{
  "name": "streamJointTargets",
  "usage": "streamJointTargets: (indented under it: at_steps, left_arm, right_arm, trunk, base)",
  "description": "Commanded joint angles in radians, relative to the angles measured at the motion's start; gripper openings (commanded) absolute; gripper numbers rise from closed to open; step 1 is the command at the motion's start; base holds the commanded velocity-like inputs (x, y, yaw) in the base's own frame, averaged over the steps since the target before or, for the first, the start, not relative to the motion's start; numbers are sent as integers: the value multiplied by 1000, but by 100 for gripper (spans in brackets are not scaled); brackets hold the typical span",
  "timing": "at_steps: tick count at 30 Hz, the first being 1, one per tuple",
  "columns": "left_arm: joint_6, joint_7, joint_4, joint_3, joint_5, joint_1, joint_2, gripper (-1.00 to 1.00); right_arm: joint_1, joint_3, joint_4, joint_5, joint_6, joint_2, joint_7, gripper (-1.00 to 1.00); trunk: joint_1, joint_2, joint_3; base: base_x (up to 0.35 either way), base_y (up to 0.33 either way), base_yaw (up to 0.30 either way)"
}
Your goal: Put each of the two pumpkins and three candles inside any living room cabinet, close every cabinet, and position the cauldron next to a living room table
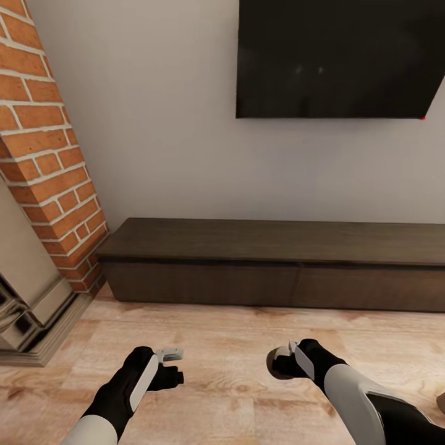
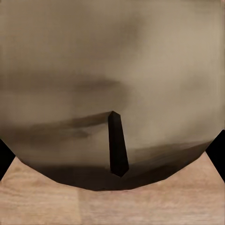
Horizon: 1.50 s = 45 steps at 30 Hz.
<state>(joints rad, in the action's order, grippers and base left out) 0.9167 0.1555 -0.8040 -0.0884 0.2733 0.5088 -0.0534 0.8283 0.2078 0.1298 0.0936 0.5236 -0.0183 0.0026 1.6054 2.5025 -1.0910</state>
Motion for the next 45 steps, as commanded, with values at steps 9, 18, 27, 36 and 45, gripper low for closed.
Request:
streamJointTargets:
  at_steps: [9, 18, 27, 36, 45]
  left_arm:
    - [2, 12, -2, -4, 9, 0, 0, 100]
    - [-78, 16, -3, 23, 11, 0, 0, 100]
    - [-90, 12, -3, 46, 13, 1, -1, 100]
    - [-90, 13, -1, 48, 13, 1, -2, 100]
    - [-90, 15, -3, 48, 14, 1, -6, 100]
  right_arm:
    - [0, 10, 38, 10, -23, 1, 10, -100]
    - [0, 10, 45, 11, -27, 1, 38, -100]
    - [0, 12, 136, 10, -25, 3, 111, -100]
    - [0, 13, 256, 9, 18, 2, 229, -100]
    - [0, 12, 424, 9, 206, 0, 385, -100]
  trunk:
    - [0, 0, 2]
    - [0, 0, 11]
    - [0, 0, 12]
    - [0, 0, 12]
    - [0, 0, 12]
  base:
    - [23, 9, 0]
    - [0, 0, 0]
    - [0, 0, 0]
    - [0, 0, 0]
    - [0, 0, 0]
